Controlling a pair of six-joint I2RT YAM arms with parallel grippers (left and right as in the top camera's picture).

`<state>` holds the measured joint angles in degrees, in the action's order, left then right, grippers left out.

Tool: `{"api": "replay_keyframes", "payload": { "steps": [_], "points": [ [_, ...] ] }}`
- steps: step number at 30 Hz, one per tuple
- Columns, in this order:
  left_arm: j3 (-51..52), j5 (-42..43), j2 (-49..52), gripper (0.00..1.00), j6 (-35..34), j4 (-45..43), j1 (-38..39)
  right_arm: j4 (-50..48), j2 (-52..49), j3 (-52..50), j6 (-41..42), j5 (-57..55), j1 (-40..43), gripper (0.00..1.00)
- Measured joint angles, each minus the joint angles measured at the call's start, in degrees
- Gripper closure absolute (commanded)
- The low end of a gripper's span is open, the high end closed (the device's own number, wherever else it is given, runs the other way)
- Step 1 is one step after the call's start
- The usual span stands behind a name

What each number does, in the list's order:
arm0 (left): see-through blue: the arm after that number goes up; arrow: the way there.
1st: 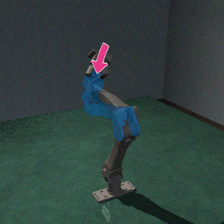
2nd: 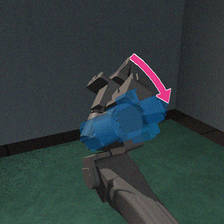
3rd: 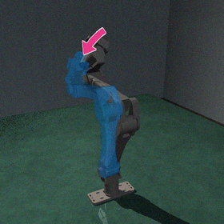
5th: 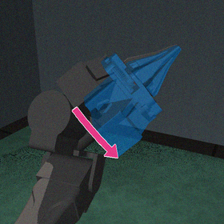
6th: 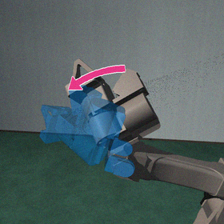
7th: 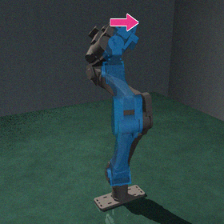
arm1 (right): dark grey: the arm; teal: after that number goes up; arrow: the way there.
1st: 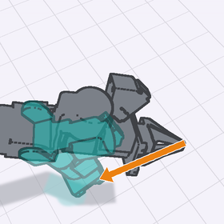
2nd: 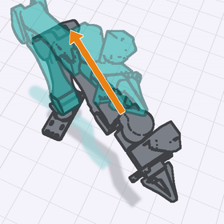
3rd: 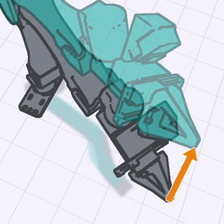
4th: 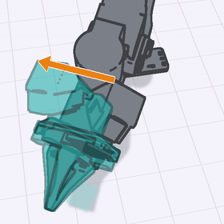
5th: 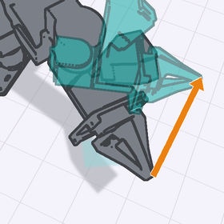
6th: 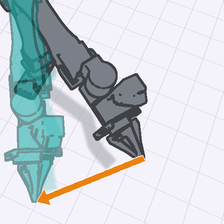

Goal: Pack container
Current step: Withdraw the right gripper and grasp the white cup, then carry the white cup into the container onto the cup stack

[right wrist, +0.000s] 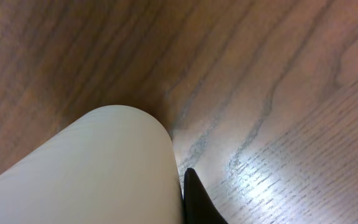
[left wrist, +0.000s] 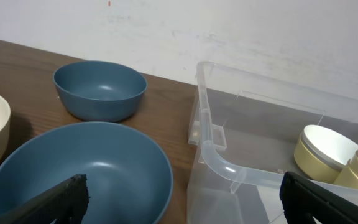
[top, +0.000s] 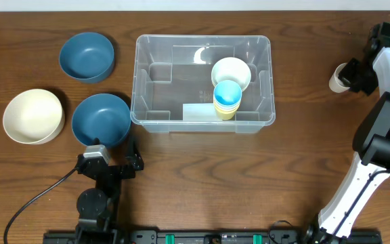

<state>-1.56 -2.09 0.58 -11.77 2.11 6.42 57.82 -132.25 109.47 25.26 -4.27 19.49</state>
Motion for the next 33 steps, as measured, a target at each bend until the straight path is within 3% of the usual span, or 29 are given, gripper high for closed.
{"api": "replay_keyframes", "payload": {
  "steps": [7,16,22,28,33],
  "points": [
    [0.0,0.0,0.0,0.02,0.0,0.0,0.0,2.8,3.9,0.0,-0.1,4.6,0.0,0.99],
    [0.0,0.0,0.0,0.02,0.0,0.0,0.0,5.6,26.4,0.3,-3.0,21.9,-2.8,0.97],
    [0.0,0.0,0.0,0.02,0.0,0.0,0.0,8.3,35.1,1.0,-6.3,25.6,-17.4,0.95],
    [0.0,0.0,0.0,0.02,0.0,0.0,0.0,10.1,33.3,1.0,-7.1,19.6,-33.6,0.94],
    [0.0,0.0,0.0,0.02,0.0,0.0,0.0,11.0,29.9,0.9,-6.4,13.1,-41.6,0.94]
  ]
}}
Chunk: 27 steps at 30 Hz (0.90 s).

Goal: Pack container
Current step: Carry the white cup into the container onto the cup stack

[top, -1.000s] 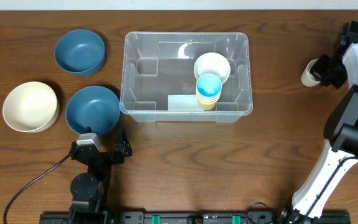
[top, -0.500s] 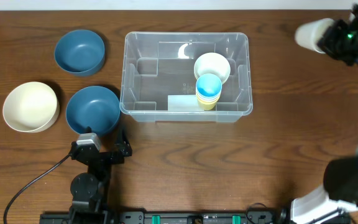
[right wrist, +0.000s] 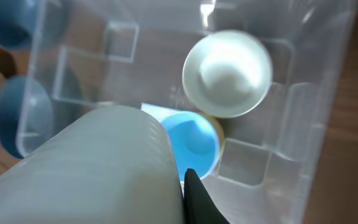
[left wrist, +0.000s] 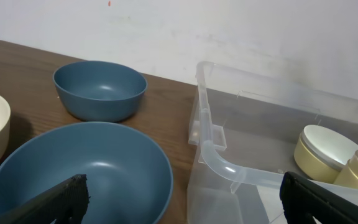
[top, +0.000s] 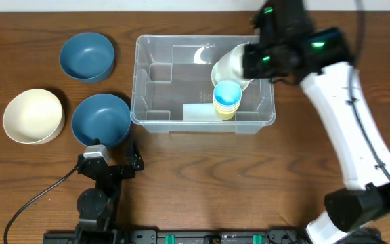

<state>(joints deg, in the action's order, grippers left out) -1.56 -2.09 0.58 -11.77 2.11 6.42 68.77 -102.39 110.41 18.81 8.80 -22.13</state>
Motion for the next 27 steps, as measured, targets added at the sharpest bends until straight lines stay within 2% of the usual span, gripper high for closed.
{"api": "replay_keyframes", "payload": {
  "steps": [5,12,27],
  "points": [
    [0.0,0.0,0.0,0.02,0.0,0.0,0.0,0.5,-3.9,0.0,1.0,-5.0,-3.3,0.94],
    [0.0,0.0,0.0,0.02,0.0,0.0,0.0,3.3,-7.0,-0.2,2.6,-9.5,-3.3,0.95],
    [0.0,0.0,0.0,0.02,0.0,0.0,0.0,5.1,-7.6,-0.3,3.1,-11.2,-3.3,0.92]
  ]
}}
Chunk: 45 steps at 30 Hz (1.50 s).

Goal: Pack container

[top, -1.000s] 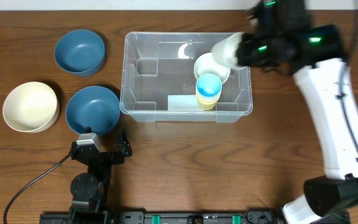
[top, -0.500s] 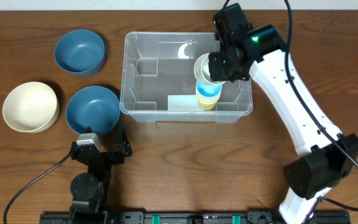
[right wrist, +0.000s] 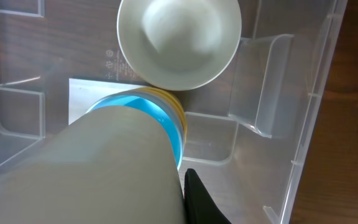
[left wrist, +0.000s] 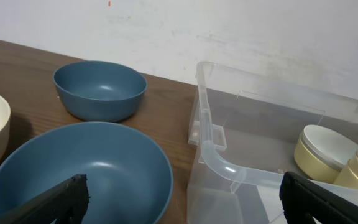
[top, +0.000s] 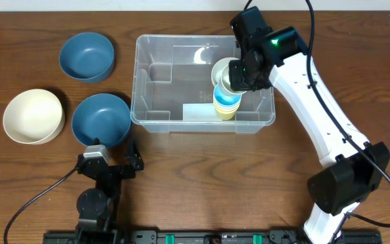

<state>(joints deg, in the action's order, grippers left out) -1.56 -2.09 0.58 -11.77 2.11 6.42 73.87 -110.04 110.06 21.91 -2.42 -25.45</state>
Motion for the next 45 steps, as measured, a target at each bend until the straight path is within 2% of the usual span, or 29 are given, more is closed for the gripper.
{"api": "replay_keyframes", "payload": {
  "steps": [6,11,16,23,31,45],
  "points": [
    [0.0,0.0,0.0,0.02,0.0,0.0,0.0,0.0,0.0,-0.7,0.0,0.1,0.0,0.92],
    [0.0,0.0,0.0,0.02,0.0,0.0,0.0,0.0,0.0,-2.7,-0.5,0.1,0.0,0.86],
    [0.0,0.0,0.0,0.02,0.0,0.0,0.0,-1.0,-0.1,-3.7,-2.3,0.8,0.0,0.65],
    [0.0,0.0,0.0,0.02,0.0,0.0,0.0,-3.2,-0.1,-3.7,-4.6,2.2,0.0,0.47],
    [0.0,0.0,0.0,0.02,0.0,0.0,0.0,-0.8,0.1,-1.4,-5.9,3.5,2.0,0.01],
    [0.0,0.0,0.0,0.02,0.0,0.0,0.0,-1.0,3.6,4.1,-4.4,3.2,29.7,0.01]
  ]
}}
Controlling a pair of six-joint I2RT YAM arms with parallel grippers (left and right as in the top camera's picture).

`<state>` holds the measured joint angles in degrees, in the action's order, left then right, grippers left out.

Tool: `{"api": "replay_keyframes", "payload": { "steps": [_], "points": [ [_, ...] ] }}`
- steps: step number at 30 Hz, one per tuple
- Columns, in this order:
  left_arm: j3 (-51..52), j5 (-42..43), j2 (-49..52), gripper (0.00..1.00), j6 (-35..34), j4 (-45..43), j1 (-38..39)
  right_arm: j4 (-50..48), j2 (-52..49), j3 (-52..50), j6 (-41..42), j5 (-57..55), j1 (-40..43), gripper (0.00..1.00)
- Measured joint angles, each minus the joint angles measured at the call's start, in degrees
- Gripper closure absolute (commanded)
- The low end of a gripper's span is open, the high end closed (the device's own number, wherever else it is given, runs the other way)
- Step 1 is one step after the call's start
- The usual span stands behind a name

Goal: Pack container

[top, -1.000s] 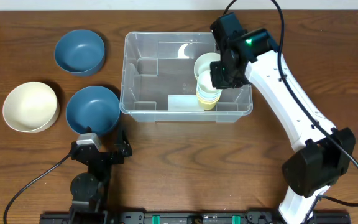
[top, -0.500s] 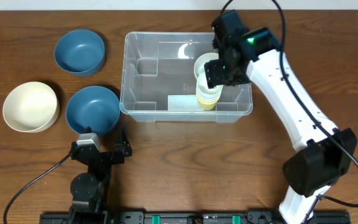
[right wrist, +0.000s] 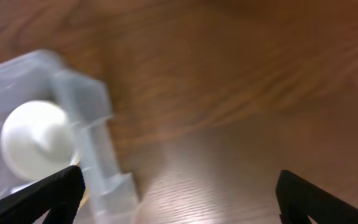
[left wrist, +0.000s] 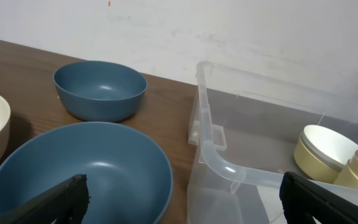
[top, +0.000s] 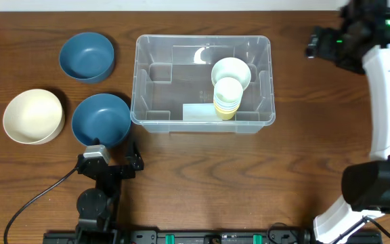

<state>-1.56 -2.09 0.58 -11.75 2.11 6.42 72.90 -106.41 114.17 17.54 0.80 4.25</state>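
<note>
The clear plastic container stands mid-table. Inside it, at the right end, are a white bowl and a stack of cups with a cream cup on top. My right gripper hovers to the right of the container, open and empty. In the right wrist view its fingers frame bare table, with the container's corner and the white bowl at the left. My left gripper rests open at the front, by the near blue bowl.
Left of the container sit a far blue bowl, a near blue bowl and a cream bowl. A white label lies on the container floor. The table's far edge meets a white wall.
The cream cup is out of my right gripper and sits on the cup stack. The gripper is open now and has moved out of the container to its right. The left arm is unchanged.
My right gripper was shut on a cream cup at the table's far right. Then it held the cup over the container, then right at the blue-topped cup stack. Now the cup tops the stack and the gripper is open off to the right.
</note>
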Motion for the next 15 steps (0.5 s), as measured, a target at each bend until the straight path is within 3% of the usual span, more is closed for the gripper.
{"api": "replay_keyframes", "payload": {
  "steps": [8,15],
  "points": [
    [0.0,0.0,0.0,0.02,0.0,0.0,0.0,0.0,0.0,0.0,0.0,0.0,6.8,0.01],
    [0.0,0.0,0.0,0.02,-0.3,-0.7,0.0,0.0,0.0,0.0,0.0,0.0,8.0,0.01]
  ]
}}
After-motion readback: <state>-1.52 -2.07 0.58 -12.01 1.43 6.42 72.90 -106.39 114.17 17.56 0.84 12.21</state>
